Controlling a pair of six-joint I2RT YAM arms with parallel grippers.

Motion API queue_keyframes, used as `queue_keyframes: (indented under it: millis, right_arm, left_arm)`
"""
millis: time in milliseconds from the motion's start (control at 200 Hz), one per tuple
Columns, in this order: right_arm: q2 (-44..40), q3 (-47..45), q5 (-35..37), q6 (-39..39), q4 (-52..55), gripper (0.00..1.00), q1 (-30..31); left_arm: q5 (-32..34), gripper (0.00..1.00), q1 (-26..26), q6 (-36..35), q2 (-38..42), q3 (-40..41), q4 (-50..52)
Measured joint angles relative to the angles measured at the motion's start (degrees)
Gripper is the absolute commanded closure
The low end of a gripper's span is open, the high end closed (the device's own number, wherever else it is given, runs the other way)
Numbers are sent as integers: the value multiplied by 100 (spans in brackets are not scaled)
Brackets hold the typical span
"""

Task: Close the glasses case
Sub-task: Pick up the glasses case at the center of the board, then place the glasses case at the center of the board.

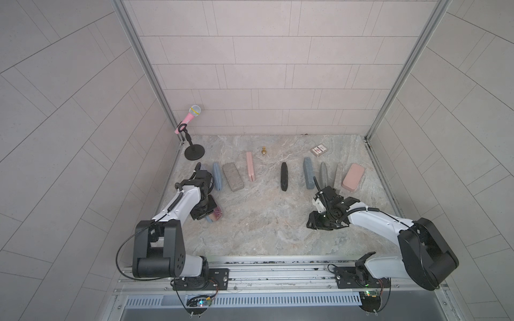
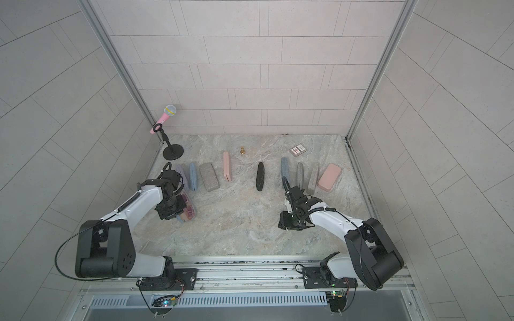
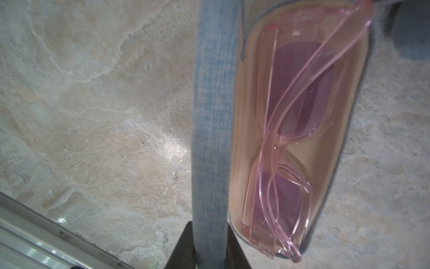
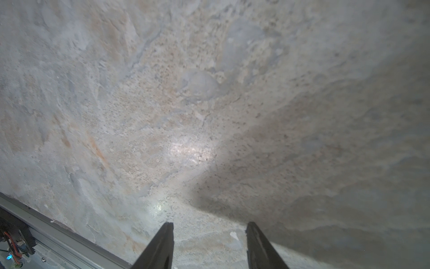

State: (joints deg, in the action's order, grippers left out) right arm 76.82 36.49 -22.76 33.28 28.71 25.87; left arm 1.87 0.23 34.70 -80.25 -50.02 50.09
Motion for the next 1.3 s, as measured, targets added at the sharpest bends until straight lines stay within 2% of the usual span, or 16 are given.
queue_keyframes:
  millis: [90, 195, 560, 711, 881, 1036, 1301]
  right_arm:
    - [0, 35, 17, 17, 2, 48, 0]
    - [0, 116, 31, 26, 0, 48, 0]
    - [-122, 315, 181, 142, 90, 48, 0]
    - [-203, 376, 264, 153, 164, 48, 0]
    - [-225, 448, 380, 192, 293, 48, 0]
    - [-332, 553, 490, 238, 439, 48, 0]
    - [-367, 619, 544, 304, 501, 48, 0]
  left_arm:
    - [-48, 79, -107, 37, 133, 92, 7]
    - [-74, 79, -511, 144, 234, 144, 24]
    - [90, 79, -2857, 1029, 155, 146, -35]
    - [197, 79, -3764, 1388, -181, 26, -63]
    - [247, 79, -4656, 1609, -841, -509, -201]
    - [225, 79, -5093, 1698, -1309, -789, -424]
    - [219, 79, -5307, 1740, -1423, -916, -501]
